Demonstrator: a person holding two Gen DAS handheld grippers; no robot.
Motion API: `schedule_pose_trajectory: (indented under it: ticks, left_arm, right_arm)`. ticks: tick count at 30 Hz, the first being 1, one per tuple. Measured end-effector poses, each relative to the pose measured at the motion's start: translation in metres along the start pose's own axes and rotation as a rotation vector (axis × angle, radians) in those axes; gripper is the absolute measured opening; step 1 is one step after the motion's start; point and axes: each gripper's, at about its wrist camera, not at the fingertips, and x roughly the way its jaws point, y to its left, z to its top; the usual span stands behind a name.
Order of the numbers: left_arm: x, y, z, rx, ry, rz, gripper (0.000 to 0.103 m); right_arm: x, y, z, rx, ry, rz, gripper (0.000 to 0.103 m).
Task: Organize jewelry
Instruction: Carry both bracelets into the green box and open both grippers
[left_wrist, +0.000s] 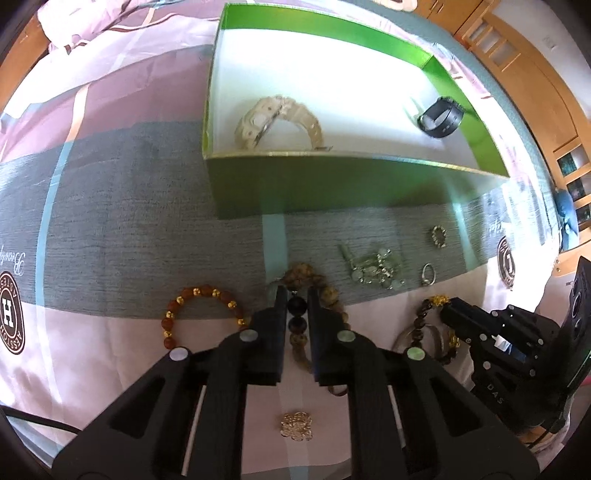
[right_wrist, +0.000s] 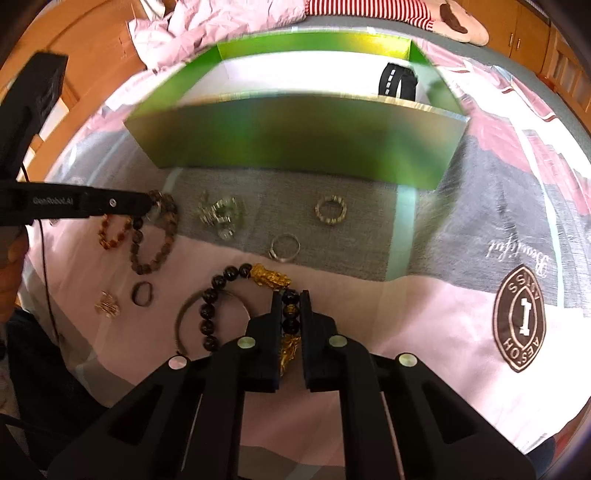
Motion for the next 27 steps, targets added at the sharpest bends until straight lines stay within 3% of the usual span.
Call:
schedule_pose_trajectory:
  ticks: [10,15,20,25,27]
  left_arm:
    - [-0.084,-0.028,0.020,0.073,-0.177,-0.157,0.011]
    - [-0.110,-0.046,0.054,0.120,-0.268,-0.117,0.011]
    - [-0.095,-0.040,0.086,0.102,-0.295,-0.113,0.011]
    - [-0.068,-0.019,0.096,0.051,-0.259,-0.084,0.012]
    - [-0.061,-0.009,0.096,0.017,-0.237,-0.082,0.012]
  right_arm:
    - [-0.077,0.012,0.035,-0.020,-0.207,0.021,0.009]
    - [-0.104,0.009,0.066,-0.031,-0.338,-0.005,0.009]
    - [-0.095,-0.003,0.099,-0.016,-0.370,-0.017,0.009]
    - [-0.071,-0.006,0.114,-0.020,-0.339,-0.051,0.010]
    - [-0.066,-0.004,0.117,-0.008,-0.325,-0.053,0.017]
